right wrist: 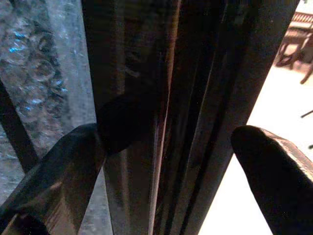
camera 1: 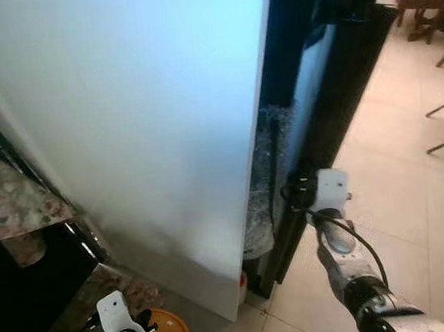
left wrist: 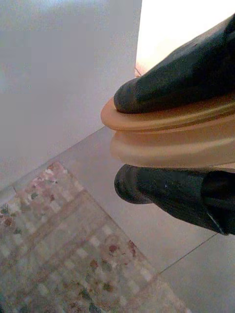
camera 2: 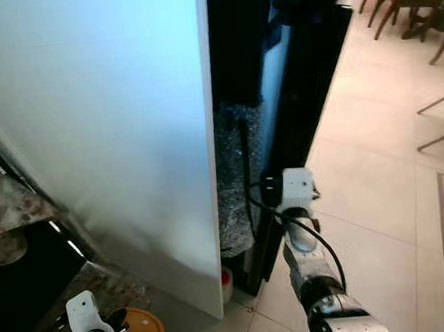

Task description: Restocking fridge

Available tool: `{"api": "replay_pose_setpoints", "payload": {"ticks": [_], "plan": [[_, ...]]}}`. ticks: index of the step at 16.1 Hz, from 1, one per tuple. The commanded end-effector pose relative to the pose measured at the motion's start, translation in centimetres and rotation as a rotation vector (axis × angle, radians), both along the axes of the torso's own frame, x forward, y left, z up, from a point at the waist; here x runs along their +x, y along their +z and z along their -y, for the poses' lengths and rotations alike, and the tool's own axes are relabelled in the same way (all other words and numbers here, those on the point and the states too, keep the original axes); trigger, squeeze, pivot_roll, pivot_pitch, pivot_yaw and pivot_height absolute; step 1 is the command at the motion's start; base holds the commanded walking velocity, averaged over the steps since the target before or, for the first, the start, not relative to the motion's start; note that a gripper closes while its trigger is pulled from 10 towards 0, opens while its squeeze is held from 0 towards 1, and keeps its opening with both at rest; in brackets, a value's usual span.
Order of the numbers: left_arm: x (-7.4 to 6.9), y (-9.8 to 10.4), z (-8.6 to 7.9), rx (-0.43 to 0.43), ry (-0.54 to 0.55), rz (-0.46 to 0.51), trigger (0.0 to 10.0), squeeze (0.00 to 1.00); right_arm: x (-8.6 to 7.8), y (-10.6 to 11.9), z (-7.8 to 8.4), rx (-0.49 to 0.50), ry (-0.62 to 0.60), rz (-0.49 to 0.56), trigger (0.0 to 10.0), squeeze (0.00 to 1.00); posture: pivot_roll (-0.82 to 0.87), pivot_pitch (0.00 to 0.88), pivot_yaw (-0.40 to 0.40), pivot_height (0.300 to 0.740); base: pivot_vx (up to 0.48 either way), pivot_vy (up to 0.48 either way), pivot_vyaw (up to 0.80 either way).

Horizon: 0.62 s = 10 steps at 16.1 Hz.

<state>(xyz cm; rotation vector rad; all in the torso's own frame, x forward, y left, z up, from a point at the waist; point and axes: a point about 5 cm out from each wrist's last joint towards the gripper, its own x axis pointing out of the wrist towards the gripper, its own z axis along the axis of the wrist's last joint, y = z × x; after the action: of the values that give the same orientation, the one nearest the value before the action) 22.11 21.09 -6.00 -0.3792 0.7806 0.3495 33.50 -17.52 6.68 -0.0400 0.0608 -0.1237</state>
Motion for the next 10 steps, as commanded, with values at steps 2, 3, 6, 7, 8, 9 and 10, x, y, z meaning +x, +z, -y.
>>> {"api": "replay_pose_setpoints", "payload": {"ticks": [2, 3, 6, 7, 8, 9, 10], "plan": [[0.1, 0.1, 0.0, 0.007, -0.006, 0.004, 10.0, 0.0, -1.3, -1.2, 3.1, -0.019, -0.147, -0.053, 10.0, 0.0, 0.04, 0.0, 0.001, 0.74, 0.0, 0.0, 0.0], [0.1, 0.1, 0.0, 0.007, -0.007, 0.004, 10.0, 0.0, -1.8, -1.7, 3.4, -0.029, -0.166, -0.068, 10.0, 0.0, 0.04, 0.0, 0.001, 0.74, 0.0, 0.0, 0.0], [0.1, 0.0, 0.1, 0.007, -0.009, 0.003, 10.0, 0.0, -3.3, -3.4, 4.1, -0.06, -0.198, -0.128, 10.0, 0.0, 0.03, 0.0, -0.002, 0.74, 0.0, 0.0, 0.0], [0.0, 0.0, 0.1, 0.006, -0.009, 0.003, 10.0, 0.0, -3.8, -3.9, 4.3, -0.061, -0.207, -0.141, 10.0, 0.0, 0.04, 0.0, -0.003, 0.74, 0.0, 0.0, 0.0], [0.0, 0.0, 0.1, 0.006, -0.009, 0.003, 10.0, 0.0, -4.5, -4.5, 4.6, -0.058, -0.228, -0.165, 10.0, 0.0, 0.04, 0.0, -0.003, 0.74, 0.0, 0.0, 0.0], [0.0, 0.0, 0.1, 0.006, -0.009, 0.003, 10.0, 0.0, -5.1, -5.2, 4.9, -0.048, -0.249, -0.194, 10.0, 0.0, 0.03, 0.0, -0.004, 0.74, 0.0, 0.0, 0.0], [0.0, 0.0, 0.1, 0.005, -0.009, 0.002, 10.0, 0.0, -6.2, -6.3, 5.4, -0.046, -0.281, -0.252, 10.0, 0.0, 0.03, 0.0, -0.003, 0.74, 0.0, 0.0, 0.0]]}}
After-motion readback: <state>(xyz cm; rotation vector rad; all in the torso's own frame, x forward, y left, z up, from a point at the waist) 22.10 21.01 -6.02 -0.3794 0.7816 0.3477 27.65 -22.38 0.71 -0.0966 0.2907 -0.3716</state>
